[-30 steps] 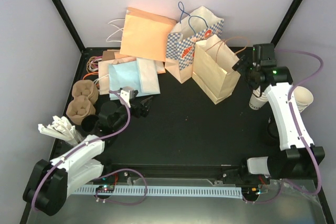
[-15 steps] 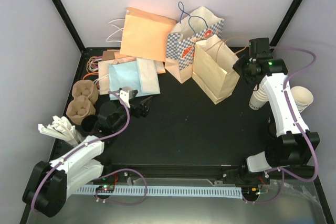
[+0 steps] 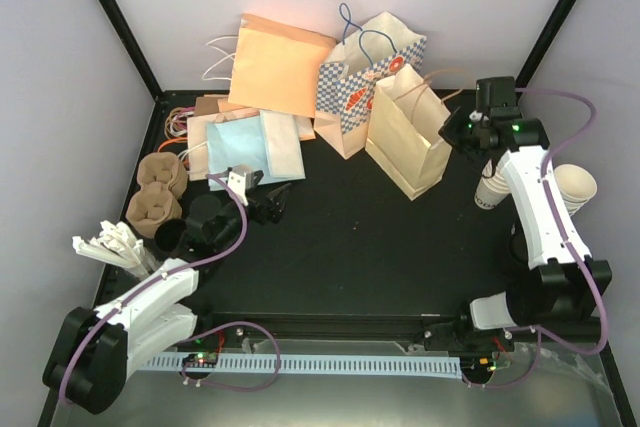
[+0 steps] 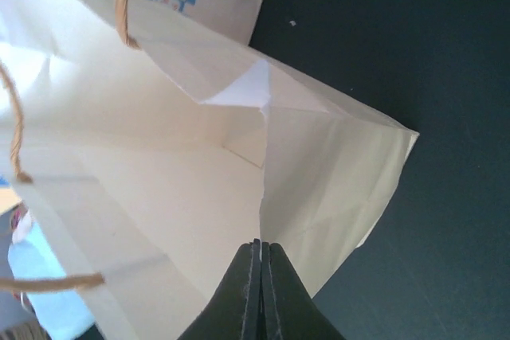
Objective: Pack the takeout coffee
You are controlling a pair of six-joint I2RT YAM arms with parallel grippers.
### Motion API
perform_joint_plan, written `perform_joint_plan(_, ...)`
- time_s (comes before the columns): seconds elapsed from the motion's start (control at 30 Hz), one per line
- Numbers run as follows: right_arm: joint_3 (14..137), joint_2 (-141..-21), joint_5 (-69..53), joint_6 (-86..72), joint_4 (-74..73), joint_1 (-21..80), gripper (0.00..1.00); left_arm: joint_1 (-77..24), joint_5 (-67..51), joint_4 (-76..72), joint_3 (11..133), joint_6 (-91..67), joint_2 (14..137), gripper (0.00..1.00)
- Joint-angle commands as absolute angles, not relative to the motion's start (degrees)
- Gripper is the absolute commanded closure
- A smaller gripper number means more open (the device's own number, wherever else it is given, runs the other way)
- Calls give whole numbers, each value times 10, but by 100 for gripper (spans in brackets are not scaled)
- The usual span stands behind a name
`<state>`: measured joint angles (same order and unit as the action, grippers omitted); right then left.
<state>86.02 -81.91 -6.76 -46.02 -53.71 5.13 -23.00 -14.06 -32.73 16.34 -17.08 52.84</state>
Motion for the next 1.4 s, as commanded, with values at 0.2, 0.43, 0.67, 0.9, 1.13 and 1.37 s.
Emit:
perform_joint_plan(0.2, 718, -652, -191, -310, -411, 56, 99, -236, -184, -374, 161, -164, 551, 1)
perform_joint_plan(0.43, 639, -600, -220, -269, -422, 77, 98, -237, -182, -378, 163, -164, 564, 1)
perform_joint_plan(0.67, 588, -568, -180, -261, -467, 154, 98, -237, -177, -376, 165, -163, 571, 1)
perform_joint_plan(0.9, 565, -553, -121, -305, -498, 274, 98, -237, -173, -376, 168, -163, 578, 1)
perform_joint_plan(1.13, 558, -536, -63, -320, -530, 315, 98, -237, -169, -373, 167, -162, 575, 1)
perform_joint_plan(1.37, 491, -486, -43, -381, -531, 367, 99, -237, -165, -372, 166, -161, 572, 1)
